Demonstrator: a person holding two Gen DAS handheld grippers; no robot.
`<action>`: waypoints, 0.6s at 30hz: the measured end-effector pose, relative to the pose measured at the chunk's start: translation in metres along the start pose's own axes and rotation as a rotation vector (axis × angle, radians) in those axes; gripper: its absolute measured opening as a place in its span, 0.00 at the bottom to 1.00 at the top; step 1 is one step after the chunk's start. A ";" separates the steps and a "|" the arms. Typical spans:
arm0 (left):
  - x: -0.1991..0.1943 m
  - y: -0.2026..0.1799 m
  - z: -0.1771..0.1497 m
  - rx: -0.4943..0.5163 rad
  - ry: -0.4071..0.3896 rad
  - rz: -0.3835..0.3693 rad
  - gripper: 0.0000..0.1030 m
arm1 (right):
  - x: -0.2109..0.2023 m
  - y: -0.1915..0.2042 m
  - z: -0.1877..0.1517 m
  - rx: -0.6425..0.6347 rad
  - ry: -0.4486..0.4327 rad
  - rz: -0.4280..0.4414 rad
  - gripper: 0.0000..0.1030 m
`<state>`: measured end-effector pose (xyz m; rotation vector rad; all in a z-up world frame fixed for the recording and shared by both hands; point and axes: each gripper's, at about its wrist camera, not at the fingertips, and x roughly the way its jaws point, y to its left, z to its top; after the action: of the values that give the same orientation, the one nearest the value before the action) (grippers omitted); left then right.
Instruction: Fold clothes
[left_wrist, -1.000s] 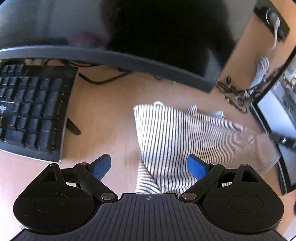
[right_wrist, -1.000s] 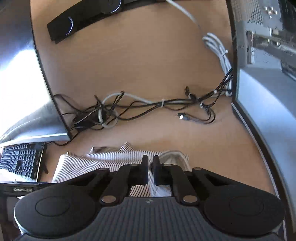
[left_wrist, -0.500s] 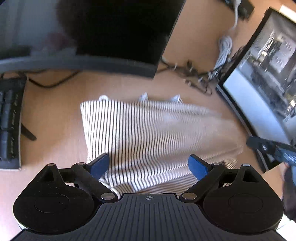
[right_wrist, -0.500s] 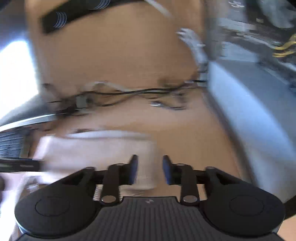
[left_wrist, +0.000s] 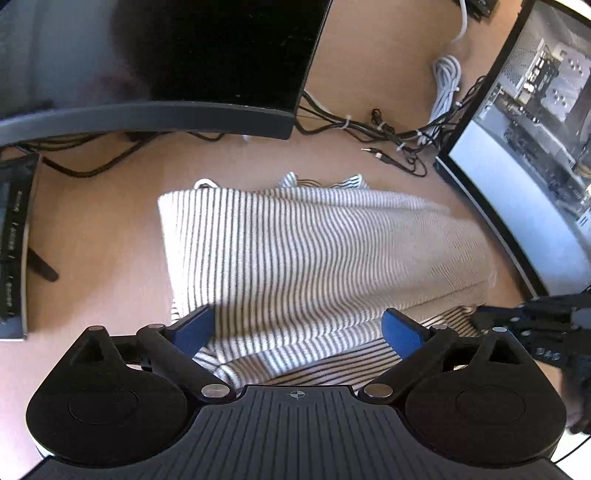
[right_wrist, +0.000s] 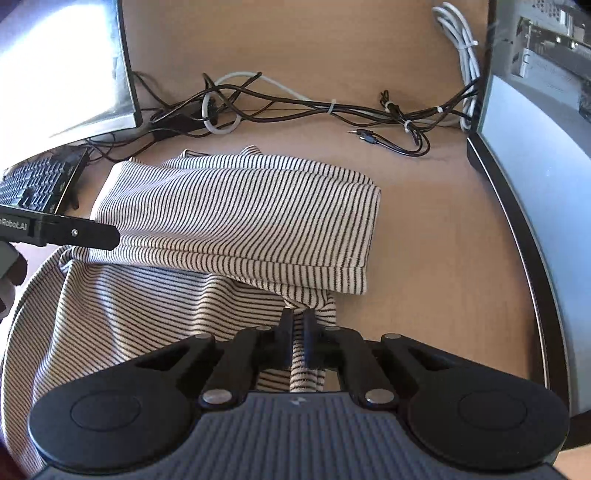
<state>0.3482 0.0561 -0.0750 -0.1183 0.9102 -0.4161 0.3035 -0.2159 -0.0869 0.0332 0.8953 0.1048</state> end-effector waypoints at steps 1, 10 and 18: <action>-0.002 0.001 -0.001 0.009 -0.002 0.018 0.97 | -0.001 0.002 0.000 -0.024 0.005 0.002 0.04; -0.032 0.011 0.022 -0.084 -0.095 -0.033 0.97 | -0.045 0.014 0.038 -0.050 -0.145 0.046 0.24; 0.012 -0.001 0.009 -0.049 0.023 -0.047 0.98 | 0.024 -0.006 0.040 0.058 0.000 -0.046 0.33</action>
<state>0.3610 0.0501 -0.0783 -0.1802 0.9417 -0.4395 0.3501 -0.2185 -0.0812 0.0666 0.8985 0.0357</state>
